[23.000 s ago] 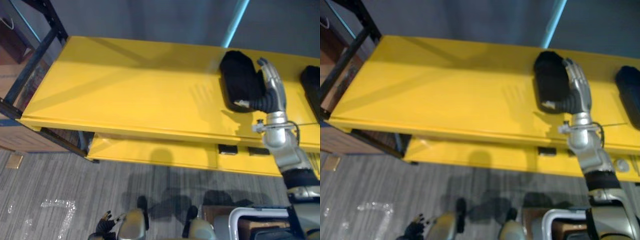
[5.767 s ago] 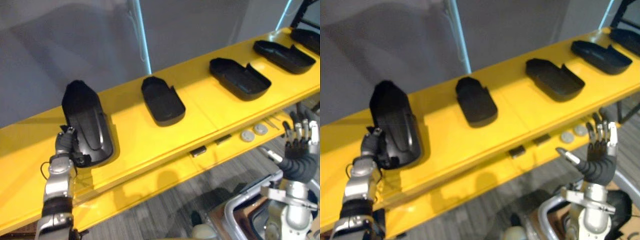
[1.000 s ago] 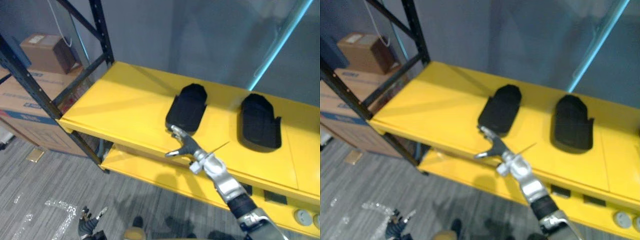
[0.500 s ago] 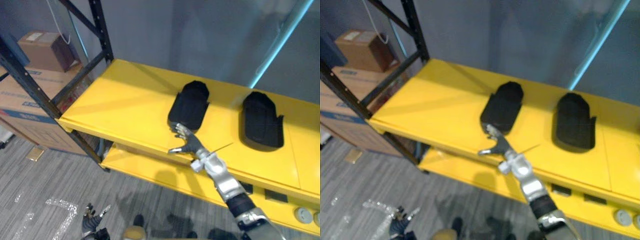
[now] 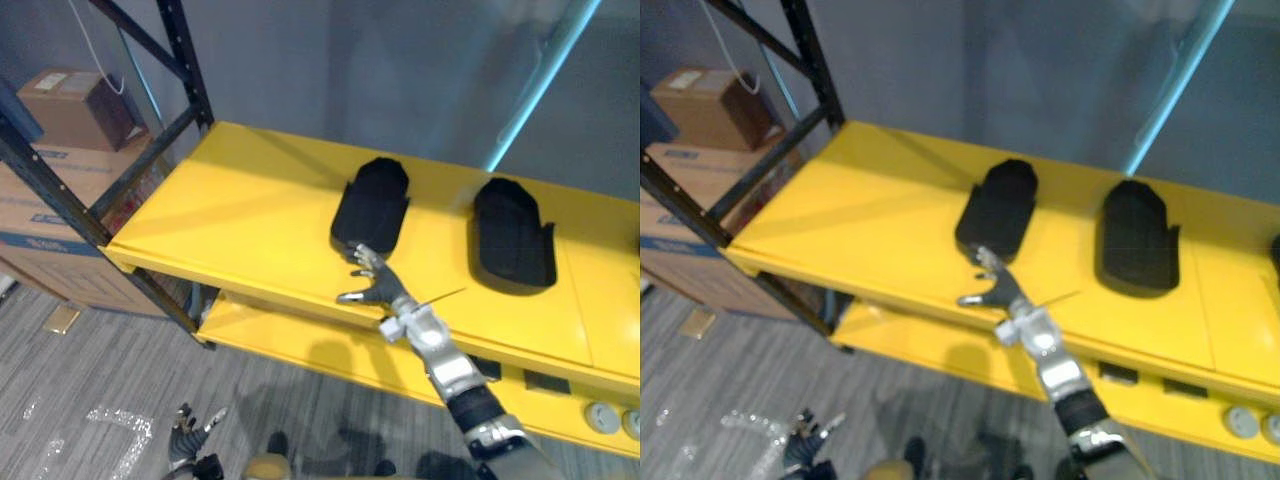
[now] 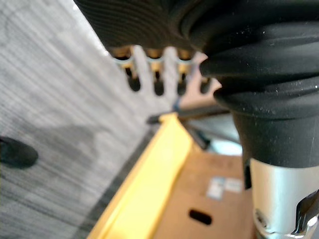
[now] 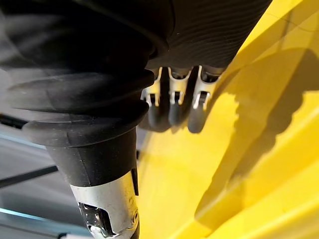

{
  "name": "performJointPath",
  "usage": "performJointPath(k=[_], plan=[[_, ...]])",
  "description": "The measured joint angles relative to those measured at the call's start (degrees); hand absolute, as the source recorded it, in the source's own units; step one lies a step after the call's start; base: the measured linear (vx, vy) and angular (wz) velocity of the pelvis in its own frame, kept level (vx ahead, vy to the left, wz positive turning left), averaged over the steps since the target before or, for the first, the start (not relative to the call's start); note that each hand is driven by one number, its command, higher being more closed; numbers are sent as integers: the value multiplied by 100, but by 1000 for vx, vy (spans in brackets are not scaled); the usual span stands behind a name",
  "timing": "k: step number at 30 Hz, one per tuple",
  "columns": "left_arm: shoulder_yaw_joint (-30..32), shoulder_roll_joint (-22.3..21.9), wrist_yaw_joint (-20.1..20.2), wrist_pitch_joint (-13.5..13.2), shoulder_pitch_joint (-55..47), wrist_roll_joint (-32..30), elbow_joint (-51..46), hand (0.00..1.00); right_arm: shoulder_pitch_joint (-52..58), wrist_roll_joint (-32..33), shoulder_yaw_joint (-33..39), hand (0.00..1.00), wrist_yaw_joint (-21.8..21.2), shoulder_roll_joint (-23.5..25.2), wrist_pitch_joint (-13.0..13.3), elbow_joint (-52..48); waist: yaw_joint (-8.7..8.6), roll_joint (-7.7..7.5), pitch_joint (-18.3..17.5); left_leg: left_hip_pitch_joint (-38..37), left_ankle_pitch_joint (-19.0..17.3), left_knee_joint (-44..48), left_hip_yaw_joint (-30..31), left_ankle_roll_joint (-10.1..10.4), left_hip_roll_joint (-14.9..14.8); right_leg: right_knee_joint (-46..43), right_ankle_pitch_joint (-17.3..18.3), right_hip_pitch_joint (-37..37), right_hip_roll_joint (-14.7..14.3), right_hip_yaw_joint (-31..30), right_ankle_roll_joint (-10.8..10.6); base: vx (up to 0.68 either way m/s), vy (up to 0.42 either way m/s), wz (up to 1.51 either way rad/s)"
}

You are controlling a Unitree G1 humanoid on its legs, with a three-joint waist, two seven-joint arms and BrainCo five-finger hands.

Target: Walk over and take plastic housings, then place them on the shelf

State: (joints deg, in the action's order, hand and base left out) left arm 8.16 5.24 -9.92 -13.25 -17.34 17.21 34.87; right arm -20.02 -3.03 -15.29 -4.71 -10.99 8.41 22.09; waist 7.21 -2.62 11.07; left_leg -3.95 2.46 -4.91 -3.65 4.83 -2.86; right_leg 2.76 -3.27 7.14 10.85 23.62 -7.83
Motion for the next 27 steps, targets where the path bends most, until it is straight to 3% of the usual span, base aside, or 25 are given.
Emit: performJointPath(k=[7, 17, 20, 24, 27], plan=[[-35, 0, 0, 0, -4, 4, -1, 0, -63, -68, 6, 0, 229, 58, 11, 113, -3, -5, 4, -5, 1, -1, 2, 0, 3, 0, -5, 7, 5, 9, -7, 0, 0, 0], [-46, 0, 3, -1, -2, 27, 0, 0, -63, -107, 8, 0, 190, 68, 91, 137, -13, -8, 6, -2, 1, -6, 9, -1, 8, 4, -5, 7, 9, 20, -9, 0, 0, 0], [-27, 1, 12, -4, 2, 27, 0, 0, -57, 93, -23, 0, -223, 57, 192, -2, -40, -33, 19, 1, 0, -7, -4, -1, 2, 19, -5, 1, 4, 6, -9, 0, 0, -2], [70, 0, 49, -13, -15, 28, 22, 0, 182, 1269, -125, 0, -1029, -169, 317, -1711, -66, -171, -6, 6, -74, -7, -201, 8, -56, 40, -10, -113, -40, -166, -2, 12, -1, -19], [330, -62, 129, -49, 14, 28, 74, 0, 451, 1718, 204, 0, -1190, -185, 633, -2754, -224, -307, -106, -8, -91, 23, -312, 20, -60, 42, -16, -143, -46, -223, 5, 51, -3, -15]])
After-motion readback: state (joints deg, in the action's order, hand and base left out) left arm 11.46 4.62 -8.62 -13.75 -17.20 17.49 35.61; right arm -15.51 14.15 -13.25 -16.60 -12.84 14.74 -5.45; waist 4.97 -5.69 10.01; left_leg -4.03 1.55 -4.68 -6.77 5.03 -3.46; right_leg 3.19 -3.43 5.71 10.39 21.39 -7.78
